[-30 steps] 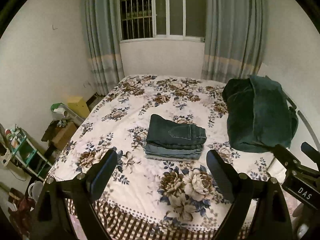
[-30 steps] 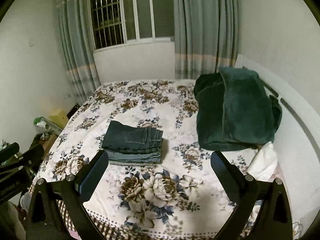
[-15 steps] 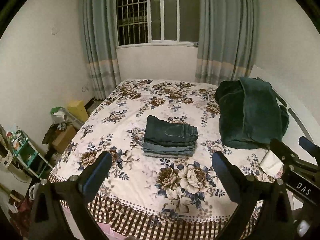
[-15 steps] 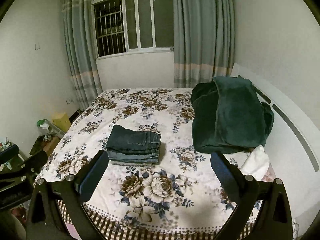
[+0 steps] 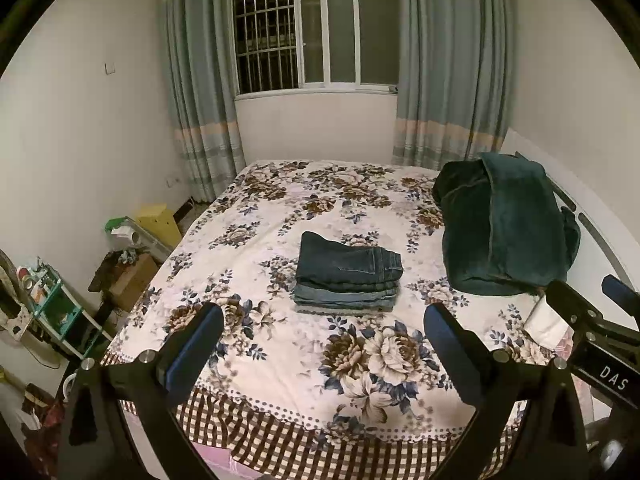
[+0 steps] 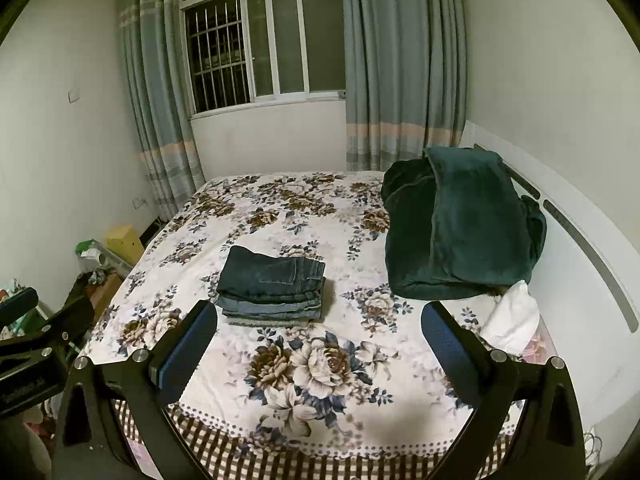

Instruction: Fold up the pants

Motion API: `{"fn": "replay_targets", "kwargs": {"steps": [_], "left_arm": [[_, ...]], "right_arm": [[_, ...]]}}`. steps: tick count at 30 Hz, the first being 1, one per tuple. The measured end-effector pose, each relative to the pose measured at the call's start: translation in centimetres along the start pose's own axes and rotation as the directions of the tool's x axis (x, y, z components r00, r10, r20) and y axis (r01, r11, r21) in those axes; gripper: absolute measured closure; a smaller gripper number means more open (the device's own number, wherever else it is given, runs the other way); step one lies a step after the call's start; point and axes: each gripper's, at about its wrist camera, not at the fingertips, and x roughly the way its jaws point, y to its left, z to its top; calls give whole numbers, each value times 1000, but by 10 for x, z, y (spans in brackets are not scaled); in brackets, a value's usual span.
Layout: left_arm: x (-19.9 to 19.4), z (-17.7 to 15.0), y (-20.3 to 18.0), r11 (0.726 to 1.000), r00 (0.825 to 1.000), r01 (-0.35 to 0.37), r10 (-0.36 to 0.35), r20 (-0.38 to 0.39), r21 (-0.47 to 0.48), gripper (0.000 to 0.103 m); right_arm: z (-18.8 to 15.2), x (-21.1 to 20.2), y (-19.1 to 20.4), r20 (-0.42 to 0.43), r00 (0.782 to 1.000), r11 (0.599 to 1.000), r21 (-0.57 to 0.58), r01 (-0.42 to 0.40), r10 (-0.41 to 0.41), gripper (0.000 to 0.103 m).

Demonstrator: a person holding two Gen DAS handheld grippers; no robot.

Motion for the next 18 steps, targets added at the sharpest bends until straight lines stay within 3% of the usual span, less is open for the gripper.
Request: {"fn": "replay_targets", "kwargs": {"steps": [18], "left_arm": [[-1, -1, 2, 1000, 1000, 2, -2, -1, -3, 1]], "right_arm": [[-3, 6, 3, -14, 1000, 1000, -6, -12, 12, 0]]}}
